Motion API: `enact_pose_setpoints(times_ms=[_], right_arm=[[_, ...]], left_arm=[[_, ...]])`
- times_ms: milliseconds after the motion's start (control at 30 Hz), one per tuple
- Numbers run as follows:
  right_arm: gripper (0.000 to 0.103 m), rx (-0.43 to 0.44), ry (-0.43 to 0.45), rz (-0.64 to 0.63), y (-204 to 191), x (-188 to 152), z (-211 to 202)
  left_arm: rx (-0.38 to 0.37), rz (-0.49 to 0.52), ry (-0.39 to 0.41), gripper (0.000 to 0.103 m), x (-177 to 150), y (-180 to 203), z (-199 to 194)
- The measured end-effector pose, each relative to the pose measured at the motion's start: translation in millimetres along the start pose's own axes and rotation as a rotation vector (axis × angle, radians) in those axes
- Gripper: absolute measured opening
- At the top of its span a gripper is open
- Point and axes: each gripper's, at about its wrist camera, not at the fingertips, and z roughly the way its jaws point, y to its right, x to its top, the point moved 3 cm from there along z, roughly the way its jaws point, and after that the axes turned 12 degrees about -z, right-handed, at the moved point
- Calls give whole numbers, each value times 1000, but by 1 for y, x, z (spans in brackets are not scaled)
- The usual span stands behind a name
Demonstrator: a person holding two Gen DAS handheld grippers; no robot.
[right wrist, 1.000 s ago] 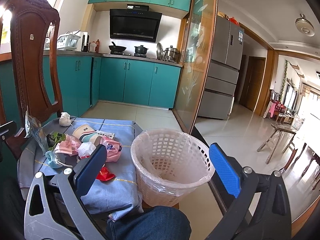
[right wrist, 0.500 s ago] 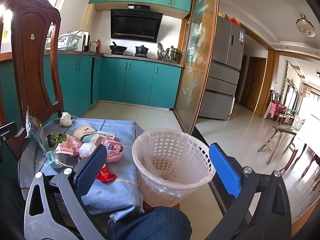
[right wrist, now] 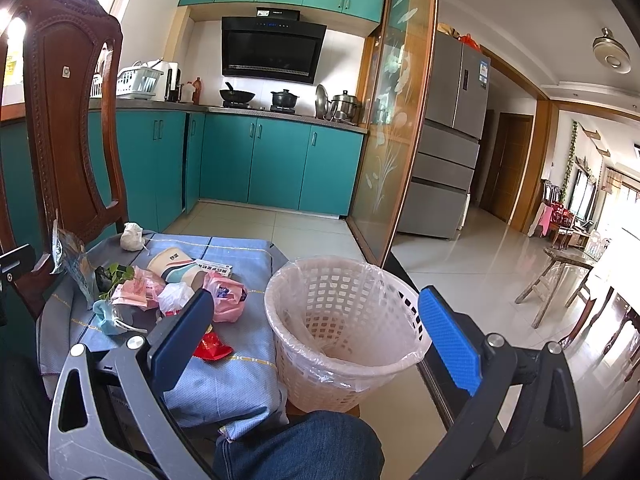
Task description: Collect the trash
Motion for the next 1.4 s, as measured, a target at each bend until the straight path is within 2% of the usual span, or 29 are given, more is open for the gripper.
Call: enact_pose_setpoints(times_ms=[1400], right_arm=[[100,2,-4,1,-4,-3,-1]], left_arm=[[13,-12,-21,100,-5,-4,5]])
